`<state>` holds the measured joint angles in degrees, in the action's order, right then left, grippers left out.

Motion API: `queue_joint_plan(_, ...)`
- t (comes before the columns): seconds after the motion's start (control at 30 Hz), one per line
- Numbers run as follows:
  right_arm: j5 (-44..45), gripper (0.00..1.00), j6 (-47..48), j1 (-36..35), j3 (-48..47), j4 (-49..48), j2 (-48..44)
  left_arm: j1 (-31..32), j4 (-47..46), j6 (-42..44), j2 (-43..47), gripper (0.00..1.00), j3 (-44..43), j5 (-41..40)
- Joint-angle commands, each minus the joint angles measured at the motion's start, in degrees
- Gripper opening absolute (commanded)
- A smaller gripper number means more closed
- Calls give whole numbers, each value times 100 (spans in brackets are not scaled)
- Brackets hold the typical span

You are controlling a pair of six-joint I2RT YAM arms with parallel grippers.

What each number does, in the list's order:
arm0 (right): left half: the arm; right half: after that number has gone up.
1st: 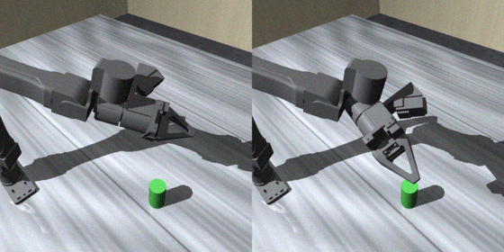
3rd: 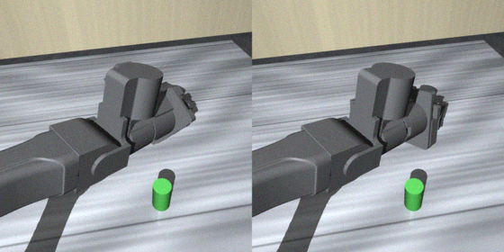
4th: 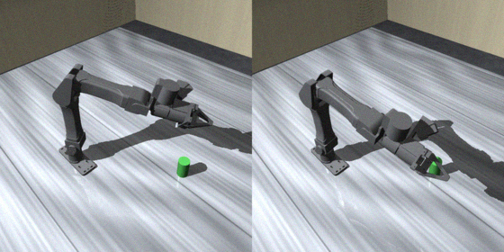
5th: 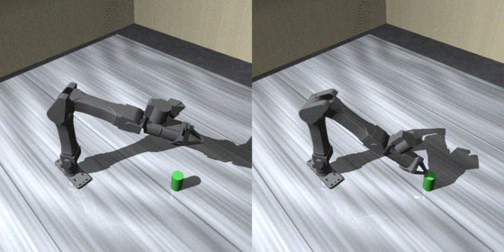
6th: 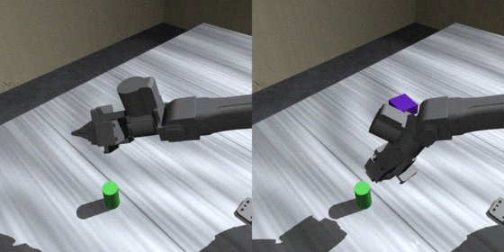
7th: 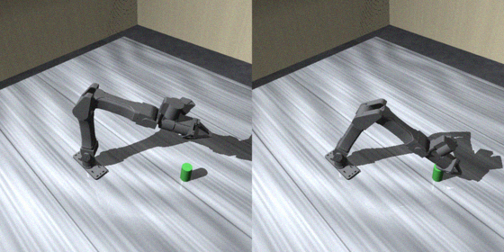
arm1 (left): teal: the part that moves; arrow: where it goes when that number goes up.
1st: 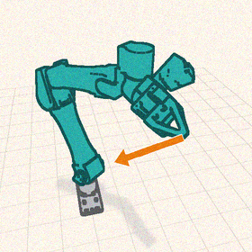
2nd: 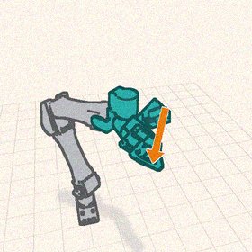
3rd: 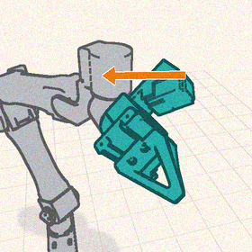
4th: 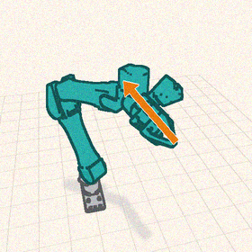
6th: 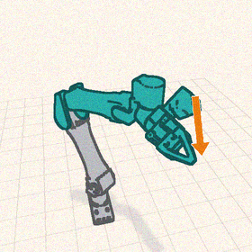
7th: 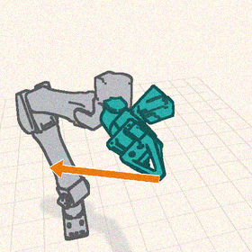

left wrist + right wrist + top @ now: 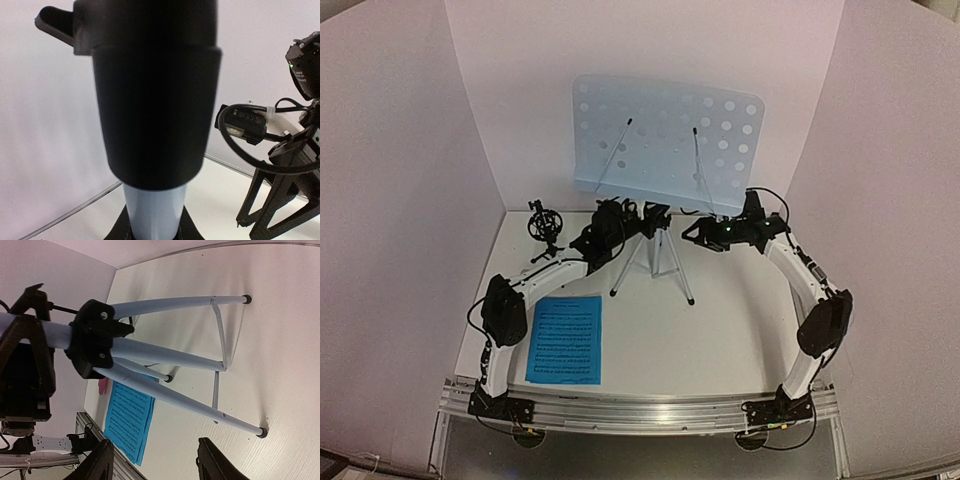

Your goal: Set up the instrument practice props

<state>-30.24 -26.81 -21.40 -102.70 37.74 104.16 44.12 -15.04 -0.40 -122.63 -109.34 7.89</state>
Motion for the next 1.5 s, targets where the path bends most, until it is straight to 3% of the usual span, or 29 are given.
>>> queue_joint_plan(0.0, 354, 56, 69, 61, 194, 183, -144, 104, -88, -271, 125, 0, 257, -503)
queue_joint_plan(0.6, 1882, 56, -124, 152, 672, 223, -660, 328, -1169, -129, 24, 0, 500, -2043)
queue_joint_plan(1.03, 1746, 56, -9, 158, 763, 229, -670, 405, -1319, -203, 58, 0, 685, -2089)
queue_joint_plan(1.23, 1644, 56, 46, 151, 768, 243, -688, 404, -1609, -76, 235, 22, 941, -1703)
queue_joint_plan(1.47, 1521, 56, 50, 159, 758, 256, -692, 405, -1823, 197, 287, 29, 897, -1545)
